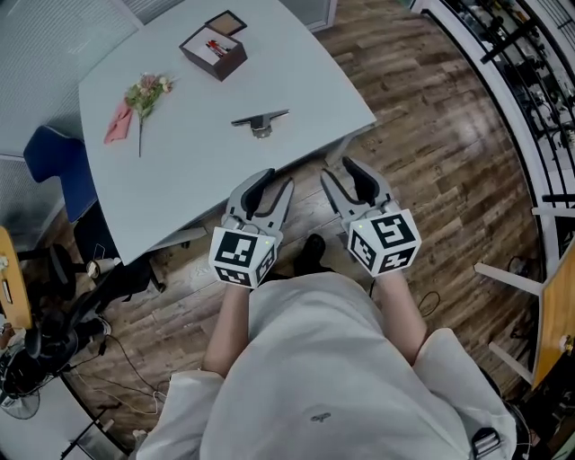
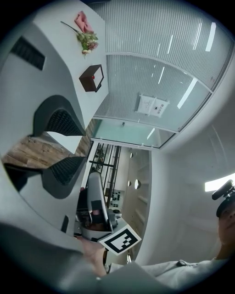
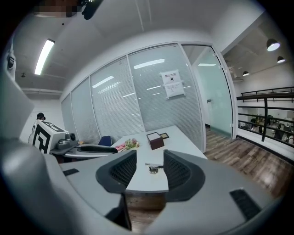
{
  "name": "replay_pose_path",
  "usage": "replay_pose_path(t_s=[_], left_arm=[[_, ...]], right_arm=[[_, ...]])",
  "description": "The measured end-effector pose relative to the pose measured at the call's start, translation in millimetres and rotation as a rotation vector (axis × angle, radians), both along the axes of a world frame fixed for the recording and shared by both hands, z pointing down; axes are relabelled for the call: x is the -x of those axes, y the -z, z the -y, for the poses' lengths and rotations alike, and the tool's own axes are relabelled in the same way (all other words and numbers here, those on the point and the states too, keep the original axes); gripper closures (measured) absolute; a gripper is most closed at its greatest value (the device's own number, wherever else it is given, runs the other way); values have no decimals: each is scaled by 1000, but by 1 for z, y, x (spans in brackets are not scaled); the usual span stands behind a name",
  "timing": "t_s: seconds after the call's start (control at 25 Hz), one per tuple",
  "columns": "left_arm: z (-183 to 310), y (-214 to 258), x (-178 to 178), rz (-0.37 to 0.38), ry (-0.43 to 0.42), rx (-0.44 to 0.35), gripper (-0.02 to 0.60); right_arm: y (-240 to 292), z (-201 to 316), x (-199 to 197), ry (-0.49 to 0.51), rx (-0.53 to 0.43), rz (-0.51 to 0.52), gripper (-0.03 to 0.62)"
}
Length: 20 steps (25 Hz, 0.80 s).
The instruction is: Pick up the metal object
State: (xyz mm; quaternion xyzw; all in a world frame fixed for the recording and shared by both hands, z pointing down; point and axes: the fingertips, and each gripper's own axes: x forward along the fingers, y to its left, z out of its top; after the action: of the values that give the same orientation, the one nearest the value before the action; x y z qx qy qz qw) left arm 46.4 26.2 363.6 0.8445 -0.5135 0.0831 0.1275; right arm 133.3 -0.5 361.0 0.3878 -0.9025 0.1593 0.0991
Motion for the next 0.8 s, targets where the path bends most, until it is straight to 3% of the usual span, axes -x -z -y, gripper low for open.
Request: replay_pose_path(t_s=[0.44,0.8], left_arm=[[7,-21,-27,11,19,55,396],[16,-40,-7,-30,63,93,359]], right_arm=[[-10,0,-11,43,38,-1,402],[-24,14,-1,34,65,-58,404]])
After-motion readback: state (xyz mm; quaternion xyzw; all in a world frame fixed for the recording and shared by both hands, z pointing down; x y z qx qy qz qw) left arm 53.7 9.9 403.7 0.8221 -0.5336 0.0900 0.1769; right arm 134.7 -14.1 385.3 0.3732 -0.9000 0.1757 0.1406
